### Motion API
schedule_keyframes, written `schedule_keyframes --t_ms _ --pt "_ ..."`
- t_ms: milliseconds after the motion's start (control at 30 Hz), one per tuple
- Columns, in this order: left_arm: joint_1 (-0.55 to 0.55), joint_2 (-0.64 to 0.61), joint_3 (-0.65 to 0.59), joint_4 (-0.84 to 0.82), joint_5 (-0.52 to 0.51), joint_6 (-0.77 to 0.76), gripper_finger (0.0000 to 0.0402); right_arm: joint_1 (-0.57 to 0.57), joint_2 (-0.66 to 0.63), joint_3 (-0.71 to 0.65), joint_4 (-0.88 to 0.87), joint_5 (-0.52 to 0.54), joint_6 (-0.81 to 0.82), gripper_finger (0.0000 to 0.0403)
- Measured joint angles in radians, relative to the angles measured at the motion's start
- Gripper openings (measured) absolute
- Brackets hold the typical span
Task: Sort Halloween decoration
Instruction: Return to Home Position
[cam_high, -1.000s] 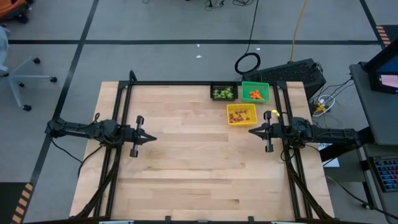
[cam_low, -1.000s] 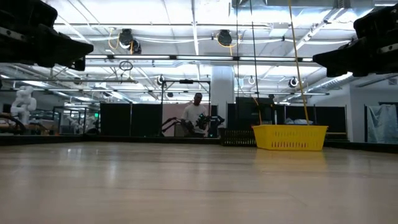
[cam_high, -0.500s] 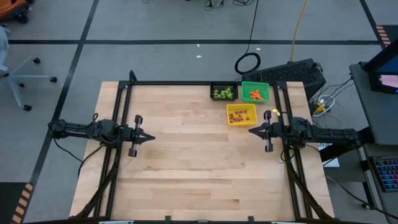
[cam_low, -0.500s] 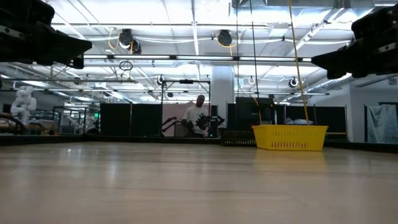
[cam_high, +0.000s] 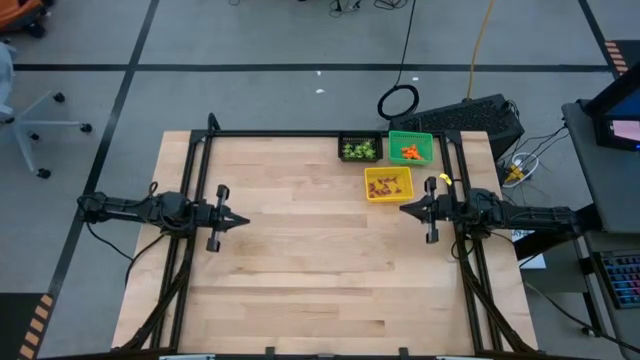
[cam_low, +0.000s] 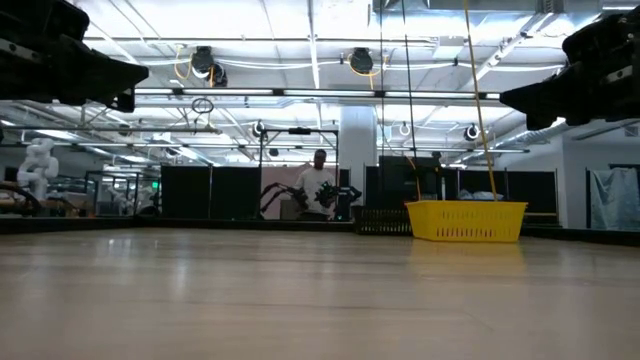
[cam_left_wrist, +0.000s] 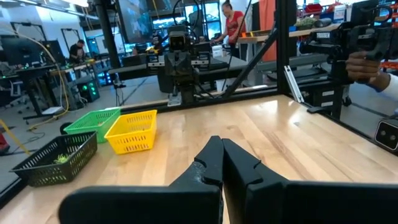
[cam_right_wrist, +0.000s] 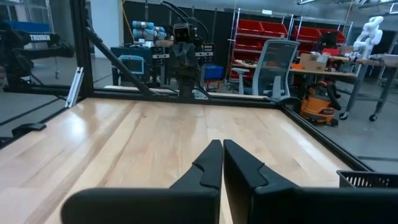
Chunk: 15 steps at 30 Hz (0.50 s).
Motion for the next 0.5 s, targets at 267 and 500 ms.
schedule_keyframes --t_ms 267,500 --pt "-0.002 0.000 0.000 -0.001 0.034 -0.045 0.0000 0.000 0.000 0.000 0.002 0.001 0.001 0.0000" --pt "-0.004 0.000 0.000 -0.001 0.053 -0.051 0.0000 0.000 0.000 0.000 0.012 0.004 0.001 0.0000"
